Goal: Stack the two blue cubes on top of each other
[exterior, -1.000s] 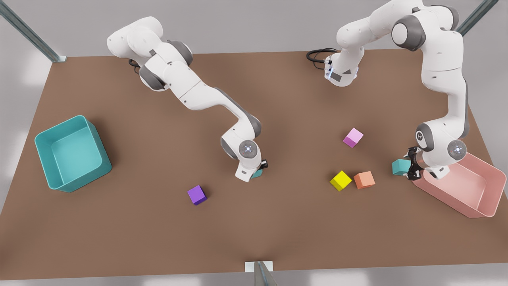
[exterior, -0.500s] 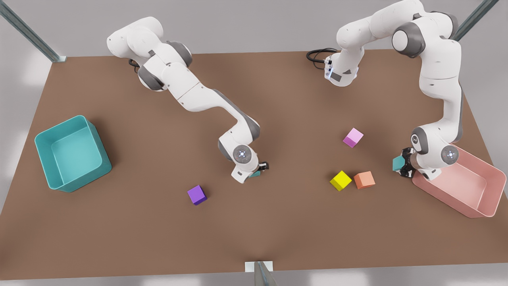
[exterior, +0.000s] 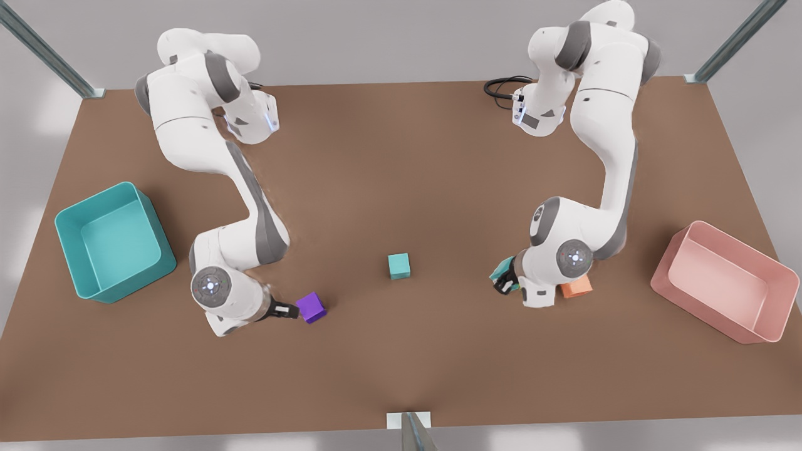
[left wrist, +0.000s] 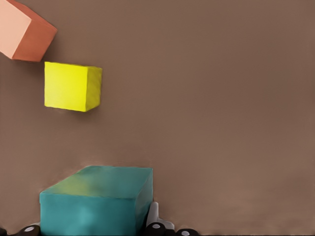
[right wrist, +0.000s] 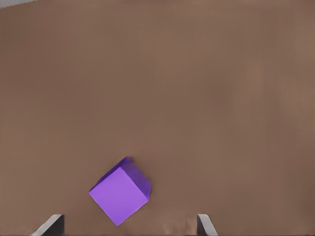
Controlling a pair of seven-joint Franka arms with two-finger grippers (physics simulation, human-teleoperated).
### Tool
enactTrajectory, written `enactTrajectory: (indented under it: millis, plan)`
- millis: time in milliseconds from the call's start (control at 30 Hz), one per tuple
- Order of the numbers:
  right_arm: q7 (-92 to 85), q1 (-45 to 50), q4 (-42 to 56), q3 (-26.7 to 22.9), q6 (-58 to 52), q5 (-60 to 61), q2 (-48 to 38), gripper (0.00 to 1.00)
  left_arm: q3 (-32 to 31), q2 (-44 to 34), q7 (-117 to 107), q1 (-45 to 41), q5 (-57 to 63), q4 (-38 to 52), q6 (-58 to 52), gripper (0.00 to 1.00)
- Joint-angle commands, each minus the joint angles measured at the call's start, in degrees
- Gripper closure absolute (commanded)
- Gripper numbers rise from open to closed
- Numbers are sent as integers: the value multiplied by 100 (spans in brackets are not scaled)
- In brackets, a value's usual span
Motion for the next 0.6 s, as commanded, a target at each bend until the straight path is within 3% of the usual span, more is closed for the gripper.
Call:
enactTrajectory:
  millis: [0,33,67,133,167,233,567]
  plan:
    - [-3142,-364,16,-438,-1120,-698,66,0,-35,295,-328,-640,-60,384,-620,46]
    - [-4038,-417,42,-808,-1084,-654,-31,0,-35,585,-705,-1027,-68,894,-620,45]
    - [-4419,-575,-10,-808,-1363,-461,-424,0,-35,752,-803,-1527,-60,1133,-620,45]
    - [-3260,-373,-90,-747,-2507,-294,-1542,0,-43,1086,-777,-2057,-42,1334,-541,45]
    - [-2855,-373,-704,-756,-2587,208,-2052,0,-35,1209,-794,-2144,-33,1352,-295,45]
    - [-2582,-347,-2102,-756,-1655,181,-3089,0,-17,1245,-795,-2092,-51,1352,4,45]
    - [-2573,-259,-1751,-756,-1690,155,-2729,0,0,1306,-759,-1758,283,1335,540,45]
